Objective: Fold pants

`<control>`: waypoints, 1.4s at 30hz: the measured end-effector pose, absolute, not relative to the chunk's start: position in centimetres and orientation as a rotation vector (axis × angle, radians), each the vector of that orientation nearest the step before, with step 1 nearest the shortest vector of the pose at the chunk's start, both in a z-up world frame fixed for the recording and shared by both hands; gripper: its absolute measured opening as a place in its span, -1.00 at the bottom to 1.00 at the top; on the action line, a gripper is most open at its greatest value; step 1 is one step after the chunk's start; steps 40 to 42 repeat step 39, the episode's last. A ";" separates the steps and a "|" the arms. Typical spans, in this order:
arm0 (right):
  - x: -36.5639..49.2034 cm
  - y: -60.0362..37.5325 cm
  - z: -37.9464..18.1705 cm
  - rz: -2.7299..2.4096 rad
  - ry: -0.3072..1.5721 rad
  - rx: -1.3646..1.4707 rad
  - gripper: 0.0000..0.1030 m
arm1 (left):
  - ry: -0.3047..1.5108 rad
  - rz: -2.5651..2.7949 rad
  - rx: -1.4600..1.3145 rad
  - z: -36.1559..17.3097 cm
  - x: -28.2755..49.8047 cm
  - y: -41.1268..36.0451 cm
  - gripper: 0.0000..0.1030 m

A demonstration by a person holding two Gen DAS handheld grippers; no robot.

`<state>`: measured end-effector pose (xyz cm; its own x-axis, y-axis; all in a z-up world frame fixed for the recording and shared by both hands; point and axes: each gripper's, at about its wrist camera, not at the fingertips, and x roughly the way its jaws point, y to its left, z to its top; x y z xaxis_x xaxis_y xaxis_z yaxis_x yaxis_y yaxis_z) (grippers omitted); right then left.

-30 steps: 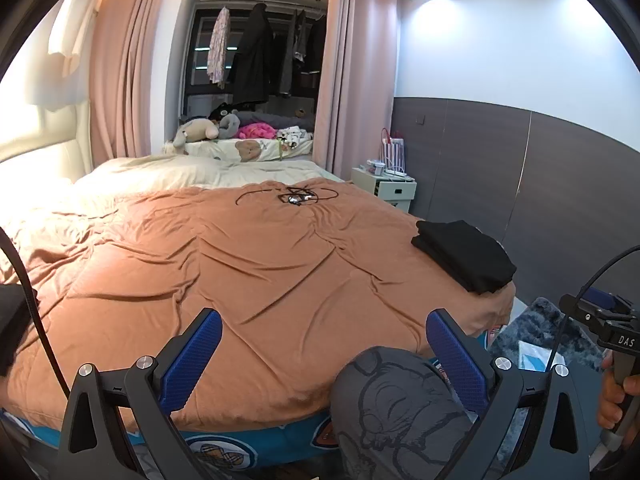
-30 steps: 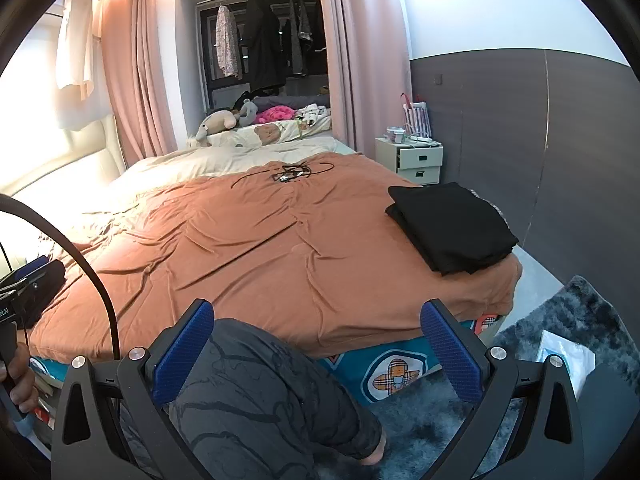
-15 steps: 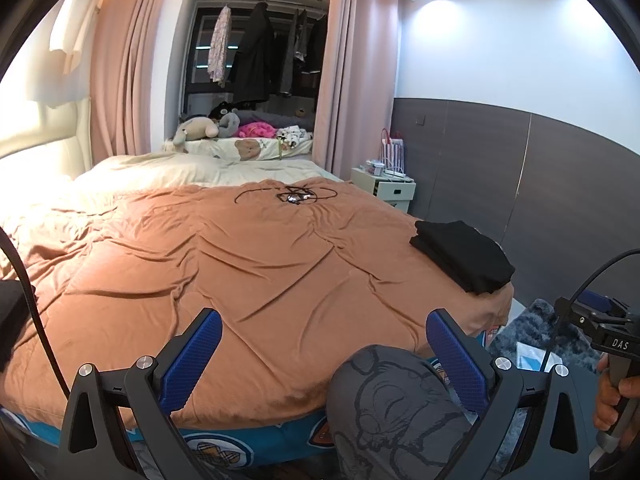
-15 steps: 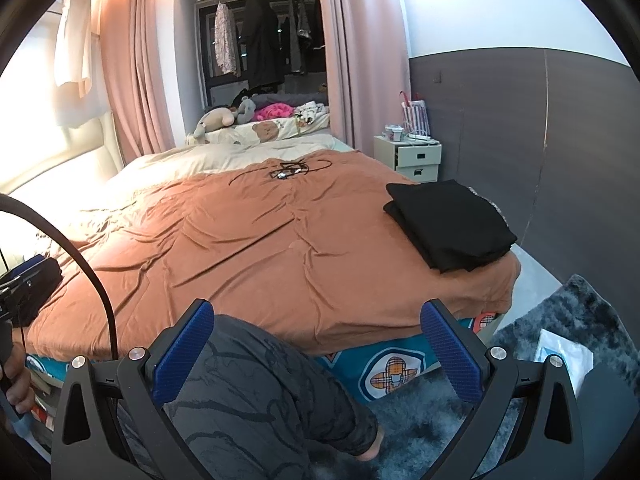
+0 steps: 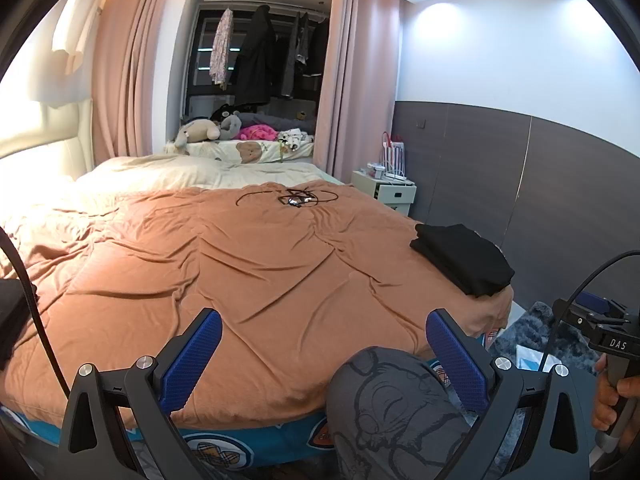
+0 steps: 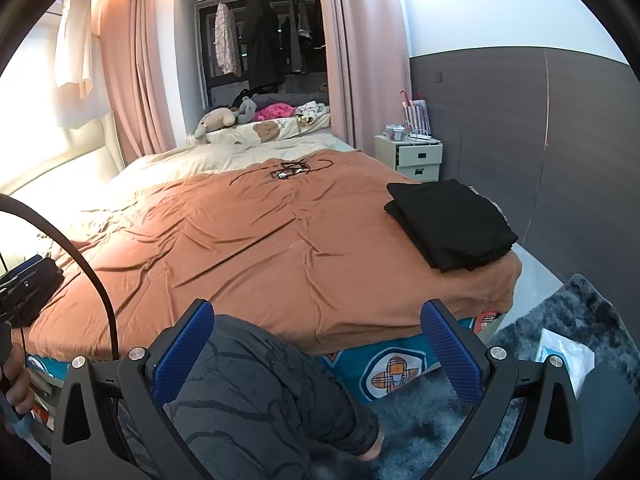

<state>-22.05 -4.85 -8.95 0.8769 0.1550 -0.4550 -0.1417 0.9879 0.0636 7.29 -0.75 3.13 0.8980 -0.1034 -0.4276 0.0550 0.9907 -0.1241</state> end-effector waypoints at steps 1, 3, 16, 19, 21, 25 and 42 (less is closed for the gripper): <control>-22.0 -4.8 -9.0 0.156 0.478 0.028 1.00 | 0.449 -0.082 -0.110 3.1 7.3 -0.7 0.99; -22.1 -4.8 -8.9 0.157 0.480 0.028 1.00 | 0.449 -0.083 -0.111 3.1 7.2 -0.8 0.99; -22.0 -5.0 -8.9 0.157 0.474 0.025 1.00 | 0.446 -0.074 -0.112 3.0 7.2 -0.8 0.99; -22.0 -5.0 -8.9 0.159 0.476 0.023 1.00 | 0.448 -0.075 -0.113 3.0 7.2 -0.8 0.99; -22.0 -4.9 -8.9 0.160 0.476 0.019 1.00 | 0.448 -0.076 -0.115 3.0 7.2 -0.8 0.99; -21.9 -4.9 -8.9 0.163 0.477 0.013 1.00 | 0.450 -0.076 -0.114 2.9 7.1 -0.8 0.99; -21.6 -5.2 -8.8 0.161 0.480 0.012 1.00 | 0.452 -0.082 -0.121 2.9 7.0 -0.5 0.99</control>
